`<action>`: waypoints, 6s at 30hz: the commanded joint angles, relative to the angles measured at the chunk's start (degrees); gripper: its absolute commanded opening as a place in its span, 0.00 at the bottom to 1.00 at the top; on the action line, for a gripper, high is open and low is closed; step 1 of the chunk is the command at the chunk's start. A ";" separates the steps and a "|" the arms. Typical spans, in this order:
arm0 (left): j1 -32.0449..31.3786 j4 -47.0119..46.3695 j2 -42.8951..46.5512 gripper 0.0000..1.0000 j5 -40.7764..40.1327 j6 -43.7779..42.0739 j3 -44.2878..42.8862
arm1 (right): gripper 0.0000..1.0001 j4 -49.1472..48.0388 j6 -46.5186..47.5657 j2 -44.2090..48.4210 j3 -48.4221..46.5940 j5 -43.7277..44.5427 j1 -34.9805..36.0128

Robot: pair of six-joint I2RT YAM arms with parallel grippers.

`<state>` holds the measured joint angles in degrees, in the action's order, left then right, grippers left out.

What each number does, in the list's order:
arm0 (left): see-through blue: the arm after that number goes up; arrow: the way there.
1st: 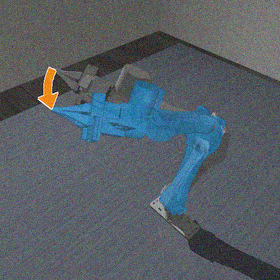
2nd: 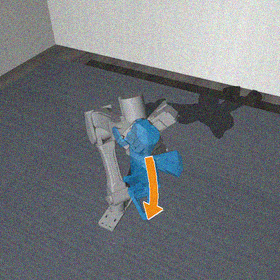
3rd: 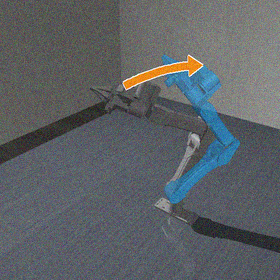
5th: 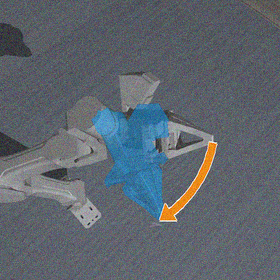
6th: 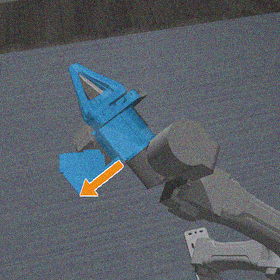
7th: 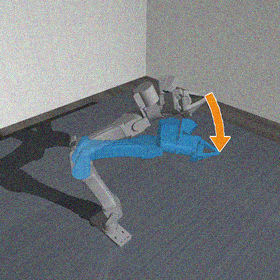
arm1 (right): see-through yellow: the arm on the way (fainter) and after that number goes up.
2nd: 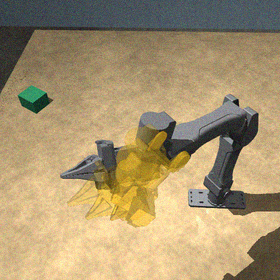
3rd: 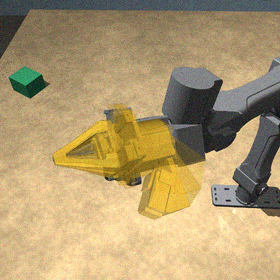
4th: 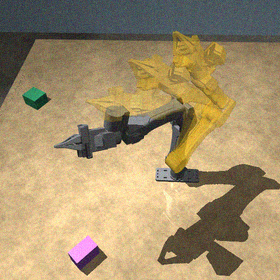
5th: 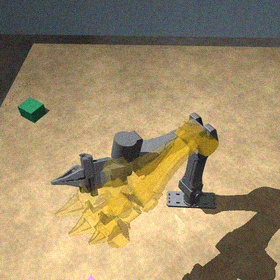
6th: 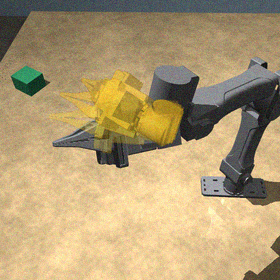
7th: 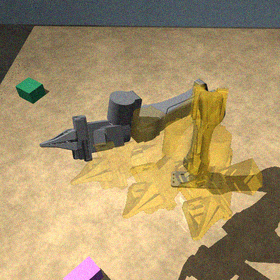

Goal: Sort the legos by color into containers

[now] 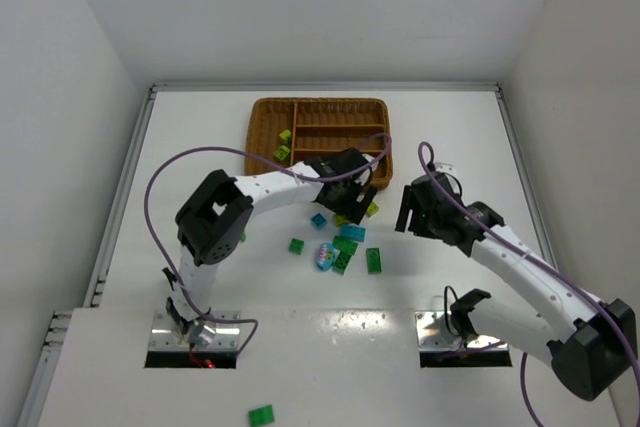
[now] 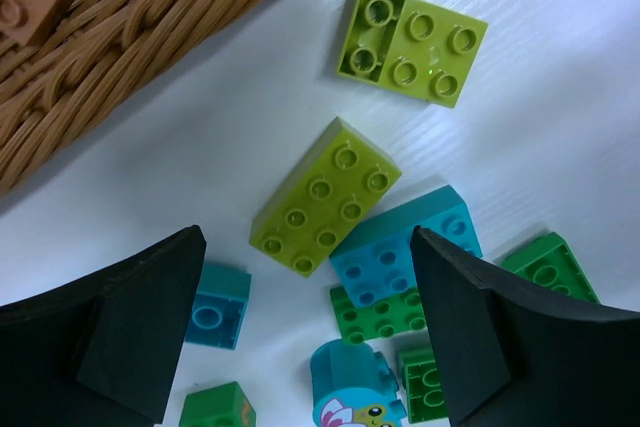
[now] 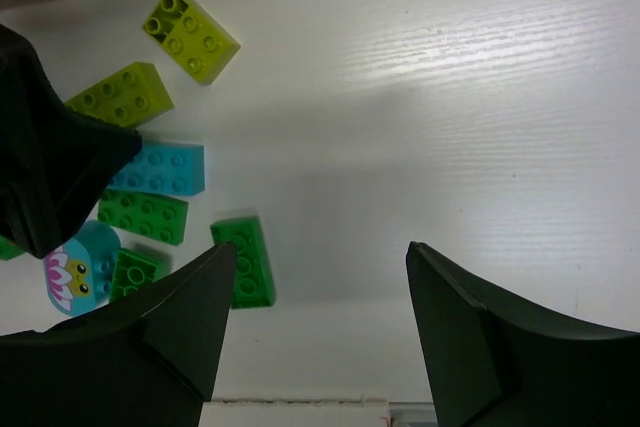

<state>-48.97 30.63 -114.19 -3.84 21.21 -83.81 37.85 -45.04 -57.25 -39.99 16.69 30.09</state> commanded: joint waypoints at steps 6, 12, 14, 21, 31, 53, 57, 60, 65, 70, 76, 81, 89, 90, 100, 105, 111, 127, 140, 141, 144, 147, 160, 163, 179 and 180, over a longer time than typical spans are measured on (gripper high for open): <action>-2.09 -0.13 -4.54 0.84 -2.76 -3.19 -4.51 | 0.70 2.67 -1.19 2.41 1.84 1.42 -0.29; -2.09 0.48 -6.48 0.71 -4.77 -3.19 -5.13 | 0.70 2.67 -1.19 2.41 1.84 1.42 -0.29; -2.09 1.18 -6.48 0.63 -5.39 -3.19 -5.66 | 0.70 2.67 -1.19 2.41 1.84 1.42 -0.29; -2.09 5.84 -0.08 0.29 -6.80 -3.19 -6.89 | 0.70 4.25 -1.19 3.55 1.32 0.11 0.32; 15.63 8.04 13.64 0.21 -3.89 2.42 -5.21 | 0.70 3.73 -1.19 4.79 2.55 -4.82 0.32; 26.83 12.96 5.19 0.93 -3.11 5.94 -22.64 | 0.78 -7.69 8.46 -13.82 -5.79 -9.14 0.85; 24.72 11.74 14.93 0.92 -3.11 8.22 -11.24 | 0.84 -10.06 10.92 -21.22 -10.45 -7.90 0.85; 24.10 10.25 19.87 0.92 -3.90 9.11 -4.89 | 0.85 -12.52 14.88 -27.00 -13.70 -9.81 1.38; 25.15 9.71 26.29 0.92 -4.43 9.11 1.63 | 0.84 -13.15 20.59 -37.39 -20.29 -10.89 1.38; 26.46 9.71 28.23 0.91 -4.43 8.58 3.56 | 0.73 -14.46 22.18 -42.76 -21.45 -8.60 1.38; 28.14 9.71 28.76 0.91 -4.43 8.58 4.09 | 0.61 -17.98 22.18 -45.66 -20.13 -9.12 1.38; 28.67 9.71 29.29 0.89 -4.43 8.06 4.62 | 0.53 -21.76 22.18 -46.72 -18.29 -9.66 1.38; 31.39 9.71 31.05 0.89 -2.05 7.53 4.62 | 0.45 -22.82 22.18 -48.04 -18.81 -8.43 1.38; 31.39 10.23 31.05 0.89 -1.53 7.01 4.62 | 0.38 -22.82 22.18 -48.04 -18.81 -8.43 1.38; 36.57 10.24 31.14 0.89 -2.14 9.81 8.92 | 0.19 -16.06 19.82 -33.63 -20.12 -5.35 9.72; 39.81 10.24 32.37 0.89 -6.27 13.15 11.48 | 0.19 -13.25 17.71 -35.19 -30.65 -5.43 12.89; 42.29 10.85 36.23 0.91 -8.02 15.44 16.83 | 0.22 -9.90 18.75 -52.32 -53.32 -5.97 13.42; 42.38 4.88 38.61 0.92 1.11 20.54 36.17 | 0.75 -7.00 18.84 -80.83 -94.57 -12.03 12.89; 37.02 -1.53 32.20 0.71 -0.82 26.07 40.74 | 0.75 -14.47 17.61 -49.11 -55.74 -2.81 12.37; 37.02 -2.15 31.58 0.66 -1.34 26.59 41.44 | 0.75 -14.47 16.92 -47.79 -53.46 -2.80 12.37; 36.41 -3.21 30.18 0.50 -1.88 27.92 42.06 | 0.75 -14.47 16.91 -44.00 -50.20 -0.52 12.37; 35.87 -3.21 30.17 0.36 -2.58 27.92 42.59 | 0.75 -13.15 17.44 -41.29 -47.22 1.15 12.37; 27.80 2.06 37.21 0.14 2.25 23.70 25.65 | 0.75 -7.52 10.24 -20.54 -24.20 10.65 7.27; 24.54 2.06 30.98 0.12 2.25 23.08 16.95 | 0.75 -5.07 6.29 -16.23 -19.44 10.65 5.60; 20.76 3.56 -12.15 0.11 2.25 17.46 -32.01 | 0.75 6.09 -5.15 -3.21 -7.12 9.42 2.52; 20.76 3.56 -14.20 0.13 3.47 17.46 -36.38 | 0.76 6.10 -4.63 -3.21 -7.64 9.42 2.52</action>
<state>-27.70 34.46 -124.31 -1.54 39.86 -112.25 41.76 -48.34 -61.08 -46.94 25.52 32.38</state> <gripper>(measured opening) 0.334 0.749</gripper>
